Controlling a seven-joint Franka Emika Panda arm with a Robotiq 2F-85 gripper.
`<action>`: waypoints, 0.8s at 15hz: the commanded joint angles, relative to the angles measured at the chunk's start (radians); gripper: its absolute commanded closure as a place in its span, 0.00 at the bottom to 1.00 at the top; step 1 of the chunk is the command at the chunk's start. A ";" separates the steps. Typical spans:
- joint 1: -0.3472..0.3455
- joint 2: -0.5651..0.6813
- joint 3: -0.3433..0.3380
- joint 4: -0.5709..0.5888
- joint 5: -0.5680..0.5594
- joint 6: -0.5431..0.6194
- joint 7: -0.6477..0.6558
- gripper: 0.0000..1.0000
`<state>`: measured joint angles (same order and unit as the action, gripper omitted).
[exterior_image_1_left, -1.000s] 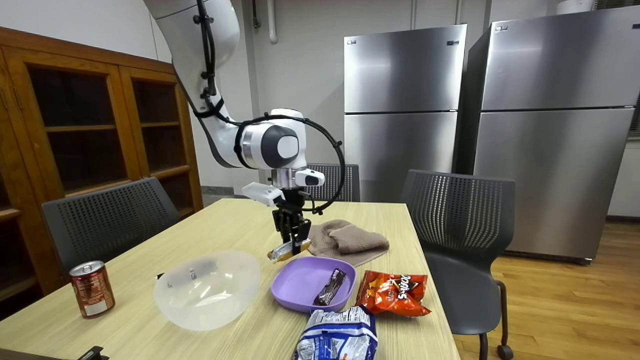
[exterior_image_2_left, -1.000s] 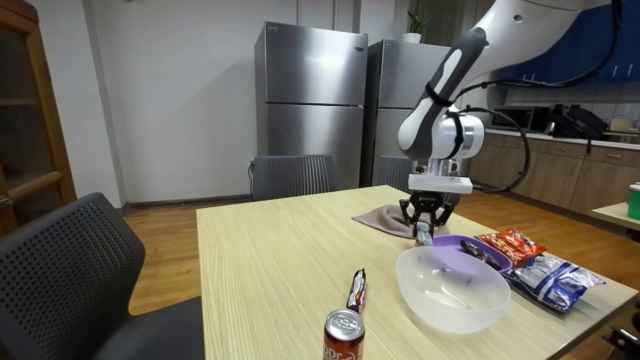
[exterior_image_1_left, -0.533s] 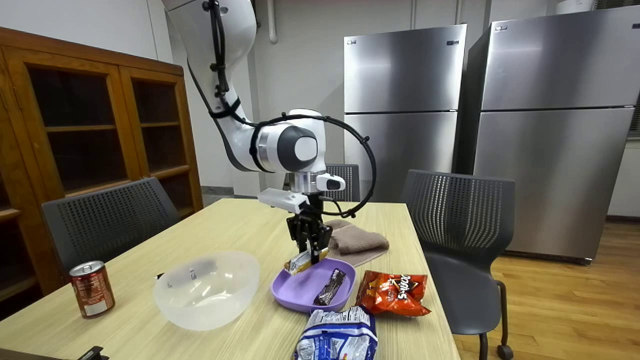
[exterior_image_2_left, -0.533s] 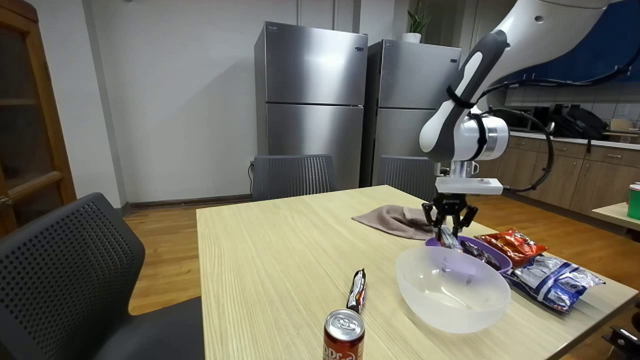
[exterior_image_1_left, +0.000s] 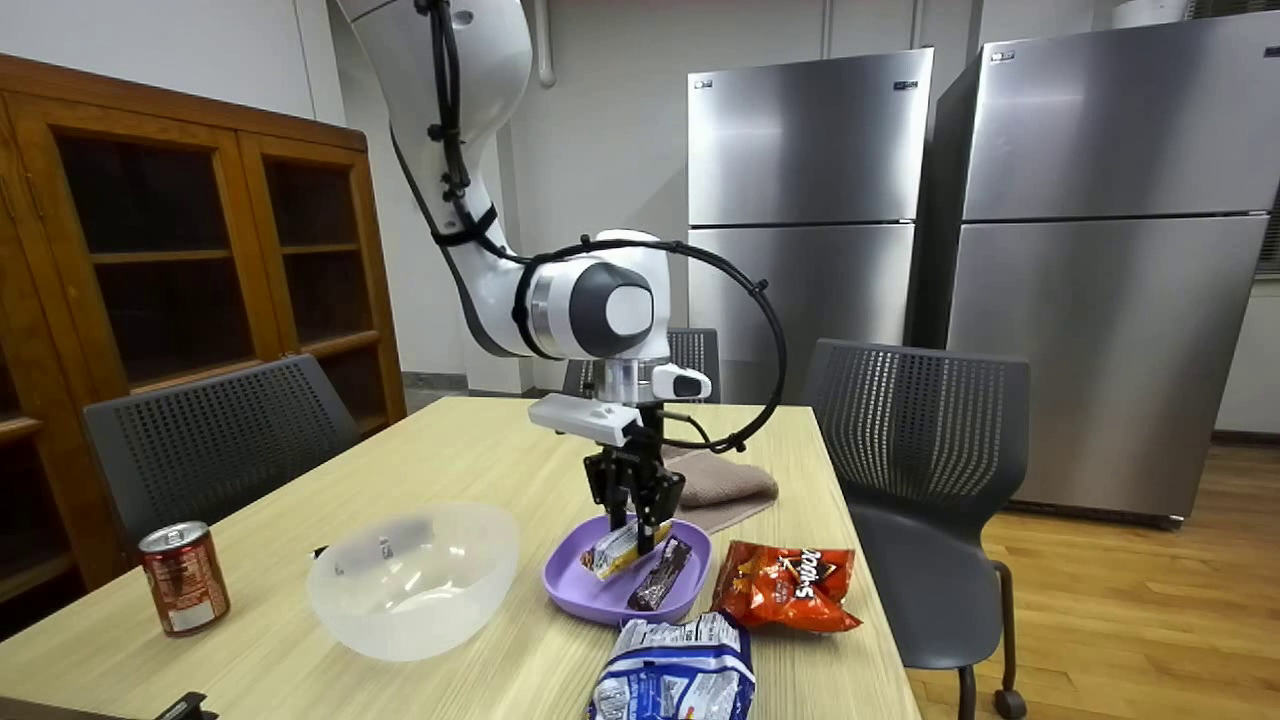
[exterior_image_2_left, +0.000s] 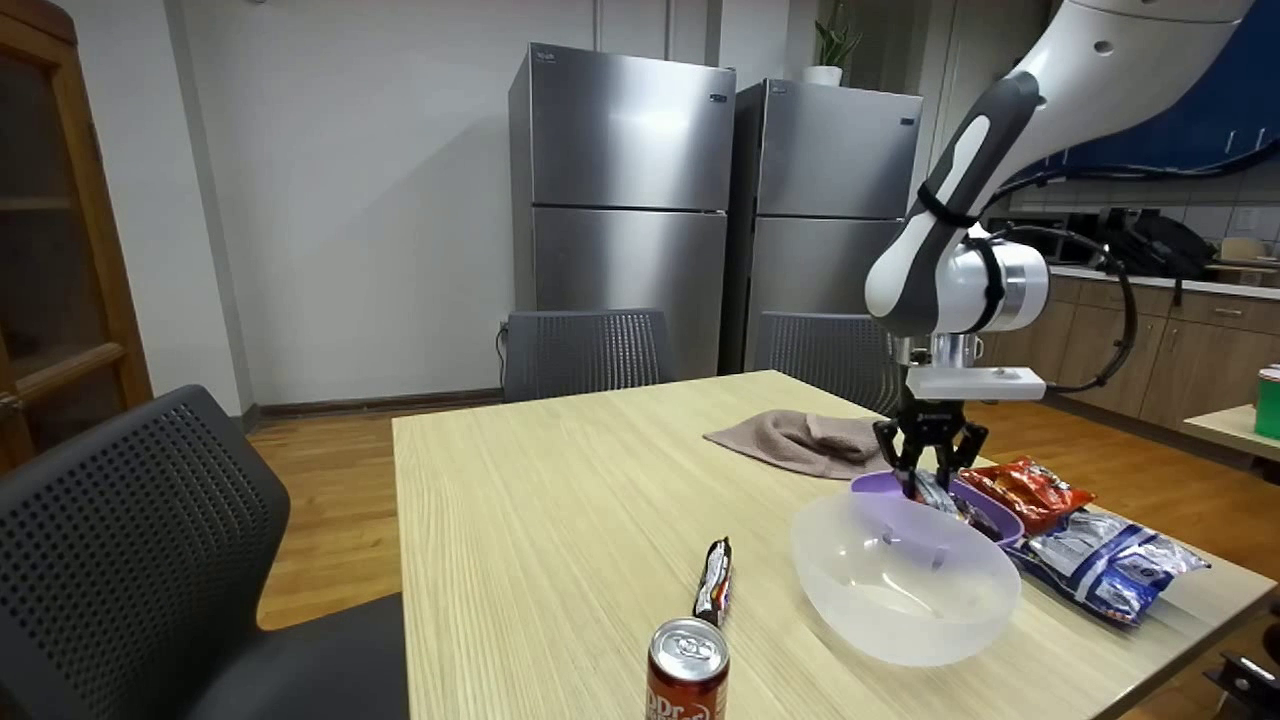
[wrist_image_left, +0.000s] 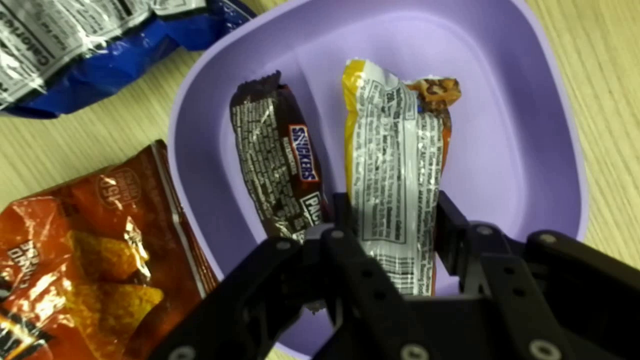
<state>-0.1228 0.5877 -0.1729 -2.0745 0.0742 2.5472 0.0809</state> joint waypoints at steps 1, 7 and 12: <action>-0.002 -0.016 -0.001 -0.024 -0.031 0.011 0.000 0.84; 0.000 -0.024 0.000 -0.016 -0.033 -0.006 0.007 0.13; 0.009 -0.084 0.011 -0.040 -0.044 -0.012 -0.009 0.00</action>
<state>-0.1172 0.5747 -0.1713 -2.0789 0.0525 2.5473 0.0809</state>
